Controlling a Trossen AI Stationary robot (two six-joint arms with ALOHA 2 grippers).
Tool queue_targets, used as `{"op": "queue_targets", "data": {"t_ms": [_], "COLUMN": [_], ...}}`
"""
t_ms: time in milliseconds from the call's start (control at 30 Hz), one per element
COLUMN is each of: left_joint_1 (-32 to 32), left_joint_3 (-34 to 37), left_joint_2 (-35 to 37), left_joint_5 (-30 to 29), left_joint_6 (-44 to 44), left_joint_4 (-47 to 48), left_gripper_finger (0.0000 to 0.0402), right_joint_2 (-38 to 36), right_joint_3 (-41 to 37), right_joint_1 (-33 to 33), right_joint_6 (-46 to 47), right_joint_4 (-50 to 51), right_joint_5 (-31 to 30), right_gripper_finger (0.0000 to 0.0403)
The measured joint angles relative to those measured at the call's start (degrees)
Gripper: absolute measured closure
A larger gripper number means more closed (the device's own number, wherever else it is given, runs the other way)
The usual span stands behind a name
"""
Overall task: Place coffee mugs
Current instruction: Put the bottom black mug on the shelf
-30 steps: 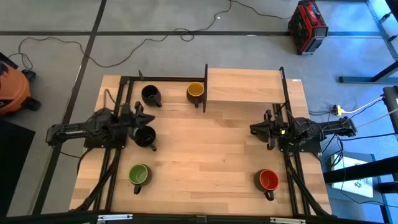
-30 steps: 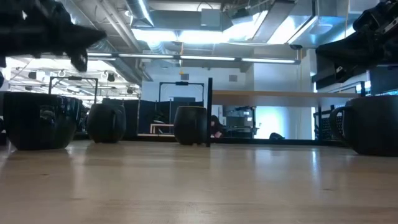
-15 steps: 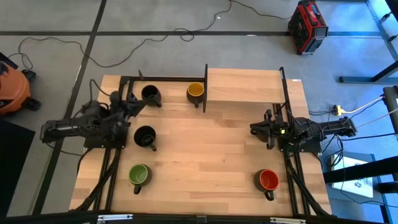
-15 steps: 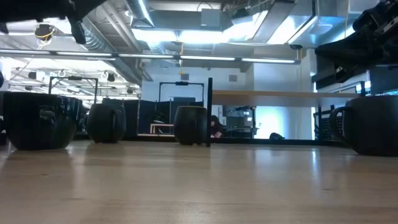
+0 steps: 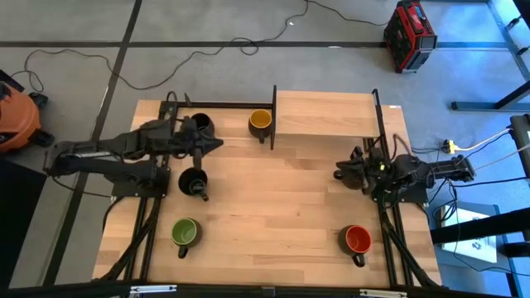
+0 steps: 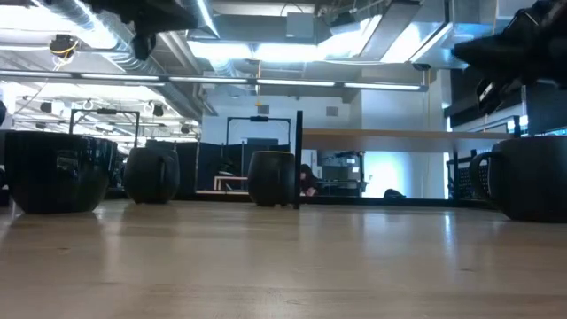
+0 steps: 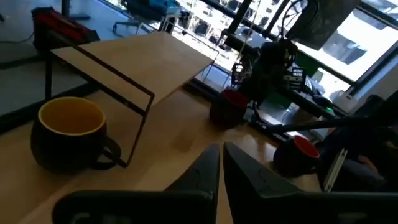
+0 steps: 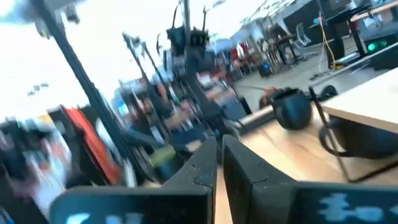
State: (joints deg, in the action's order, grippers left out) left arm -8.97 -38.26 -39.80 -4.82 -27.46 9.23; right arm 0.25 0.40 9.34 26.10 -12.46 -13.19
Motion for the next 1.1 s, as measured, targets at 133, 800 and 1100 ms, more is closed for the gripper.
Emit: {"op": "queue_targets", "data": {"t_ms": [133, 800, 1100], "left_joint_1": [-0.04, 0.51, 1.82], "left_joint_3": [-0.75, -14.54, -14.26], "left_joint_2": [-3.20, -17.02, -25.76], "left_joint_5": [-0.86, 14.66, 16.07], "left_joint_6": [0.58, -18.49, -24.76], "left_joint_4": [-0.88, 46.60, 50.08], "left_gripper_finger": [0.0387, 0.0234, 0.0231], "right_joint_2": [0.00, 0.00, 0.00], "right_joint_3": [0.00, -0.02, -0.01], "right_joint_1": [0.00, 0.00, 0.00], "right_joint_6": [7.20, 11.93, 14.34], "right_joint_4": [-5.72, -5.82, -0.73], "right_joint_5": [-2.81, -6.76, -6.74], "right_gripper_finger": [0.0388, 0.0388, 0.0388]}}
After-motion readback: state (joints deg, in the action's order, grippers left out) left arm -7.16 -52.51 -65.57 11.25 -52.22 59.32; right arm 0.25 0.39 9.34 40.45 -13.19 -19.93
